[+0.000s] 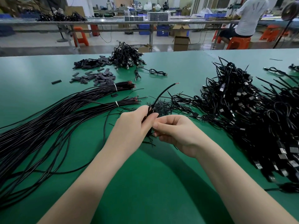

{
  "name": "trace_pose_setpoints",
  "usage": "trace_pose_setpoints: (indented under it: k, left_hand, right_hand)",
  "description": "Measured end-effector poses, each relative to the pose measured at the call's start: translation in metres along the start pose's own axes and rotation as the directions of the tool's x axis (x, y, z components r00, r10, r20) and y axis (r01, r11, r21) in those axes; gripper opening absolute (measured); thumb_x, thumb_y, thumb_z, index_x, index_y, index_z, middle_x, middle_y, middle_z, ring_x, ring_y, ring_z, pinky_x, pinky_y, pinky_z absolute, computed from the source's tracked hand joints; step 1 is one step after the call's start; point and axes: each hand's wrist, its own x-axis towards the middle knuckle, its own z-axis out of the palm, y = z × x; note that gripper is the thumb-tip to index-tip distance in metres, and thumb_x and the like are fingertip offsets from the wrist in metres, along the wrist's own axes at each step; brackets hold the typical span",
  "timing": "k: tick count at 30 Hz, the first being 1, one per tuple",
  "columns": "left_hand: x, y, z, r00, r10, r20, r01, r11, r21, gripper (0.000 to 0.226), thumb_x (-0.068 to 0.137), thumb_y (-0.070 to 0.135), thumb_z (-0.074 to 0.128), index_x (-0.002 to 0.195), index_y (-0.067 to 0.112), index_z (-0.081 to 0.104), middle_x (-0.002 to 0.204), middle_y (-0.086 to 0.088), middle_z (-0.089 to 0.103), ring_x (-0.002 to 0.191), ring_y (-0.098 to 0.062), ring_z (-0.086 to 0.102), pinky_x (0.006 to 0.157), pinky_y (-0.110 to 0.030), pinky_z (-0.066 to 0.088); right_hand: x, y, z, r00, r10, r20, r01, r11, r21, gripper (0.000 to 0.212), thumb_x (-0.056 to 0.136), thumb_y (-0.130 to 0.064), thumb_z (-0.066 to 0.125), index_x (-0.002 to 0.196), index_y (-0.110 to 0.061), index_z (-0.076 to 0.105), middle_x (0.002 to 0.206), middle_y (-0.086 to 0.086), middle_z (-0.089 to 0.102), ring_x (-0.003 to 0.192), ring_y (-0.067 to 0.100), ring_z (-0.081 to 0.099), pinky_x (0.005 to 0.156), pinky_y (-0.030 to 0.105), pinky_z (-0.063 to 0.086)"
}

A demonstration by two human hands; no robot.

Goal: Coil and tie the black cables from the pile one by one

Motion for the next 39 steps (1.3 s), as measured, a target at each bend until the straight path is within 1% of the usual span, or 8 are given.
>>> trace_pose_setpoints:
  k: [4,10,16,19,26,32,35,39]
  left_hand:
    - [0.0,-0.002,0.001,1.0,0.005,-0.006,-0.005,0.999,0.04,0.035,0.096,0.041,0.049,0.076,0.012,0.046,0.052,0.002,0.045,0.048,-0.014,0.04,0.048,-0.028,0.03]
    - [0.003,-0.006,0.002,0.996,-0.08,-0.033,0.075,0.989,-0.126,0.036,0.091,0.041,0.055,0.074,0.01,0.055,0.053,0.002,0.05,0.049,-0.011,0.041,0.05,-0.025,0.034]
    - [0.007,-0.013,0.002,0.978,-0.209,0.022,0.208,0.948,-0.239,0.047,0.092,0.044,0.059,0.078,-0.001,0.06,0.045,0.011,0.025,0.043,-0.007,0.024,0.042,-0.021,0.021]
    - [0.008,-0.012,0.001,0.968,-0.222,0.113,0.248,0.901,-0.356,0.045,0.089,0.047,0.06,0.075,0.005,0.062,0.055,-0.012,0.04,0.05,-0.017,0.042,0.049,-0.035,0.046]
    - [0.009,-0.003,0.0,0.905,-0.322,0.279,0.425,0.631,-0.65,0.035,0.094,0.034,0.061,0.061,0.023,0.064,0.054,0.002,0.054,0.043,-0.011,0.051,0.051,-0.025,0.052]
    - [0.009,0.001,-0.004,0.712,-0.367,0.599,0.676,0.127,-0.726,0.027,0.07,0.035,0.074,0.08,0.011,0.064,0.06,0.0,0.06,0.048,-0.007,0.058,0.051,-0.024,0.055]
    - [0.009,-0.001,-0.006,0.715,-0.29,0.637,0.672,0.033,-0.74,0.025,0.065,0.024,0.072,0.083,0.007,0.065,0.068,-0.004,0.068,0.056,-0.009,0.067,0.057,-0.026,0.059]
    - [0.007,-0.001,-0.005,0.749,-0.254,0.613,0.641,0.043,-0.766,0.03,0.067,0.022,0.07,0.094,0.01,0.066,0.076,-0.004,0.071,0.06,-0.009,0.067,0.057,-0.025,0.058]
  right_hand:
    - [-0.001,0.0,0.004,0.995,-0.064,-0.077,0.054,0.991,-0.126,0.026,0.085,-0.005,0.07,0.065,-0.02,0.075,0.062,-0.004,0.066,0.056,0.006,0.058,0.058,0.019,0.051]
    - [-0.002,-0.004,0.009,0.949,-0.268,-0.165,0.17,0.877,-0.449,0.002,0.084,-0.015,0.073,0.082,-0.015,0.073,0.072,0.0,0.068,0.064,0.011,0.055,0.066,0.03,0.048]
    - [-0.006,-0.01,0.01,0.903,-0.421,-0.087,0.268,0.71,-0.651,0.016,0.083,-0.015,0.075,0.074,-0.025,0.067,0.058,-0.022,0.062,0.051,-0.004,0.052,0.054,0.007,0.037]
    - [-0.008,-0.014,0.01,0.889,-0.455,-0.048,0.294,0.647,-0.703,0.018,0.082,-0.014,0.076,0.074,-0.025,0.065,0.062,-0.022,0.061,0.054,-0.007,0.053,0.056,0.005,0.037]
    - [-0.011,-0.02,0.01,0.782,-0.618,0.076,0.395,0.397,-0.829,0.003,0.083,-0.01,0.074,0.082,-0.012,0.072,0.074,-0.013,0.061,0.068,-0.001,0.052,0.07,0.012,0.042]
    - [-0.008,-0.016,0.003,0.529,-0.778,0.338,0.472,-0.06,-0.879,0.007,0.085,-0.001,0.065,0.083,0.003,0.07,0.074,0.017,0.06,0.068,0.033,0.059,0.063,0.037,0.05]
    - [-0.006,-0.016,-0.002,0.538,-0.801,0.262,0.495,0.048,-0.868,0.004,0.085,-0.001,0.068,0.087,0.0,0.071,0.078,0.012,0.063,0.072,0.026,0.06,0.069,0.032,0.051]
    - [-0.006,-0.02,-0.004,0.684,-0.729,0.037,0.468,0.399,-0.789,0.015,0.08,-0.007,0.076,0.083,-0.022,0.072,0.075,-0.016,0.064,0.07,0.0,0.057,0.07,0.011,0.046]
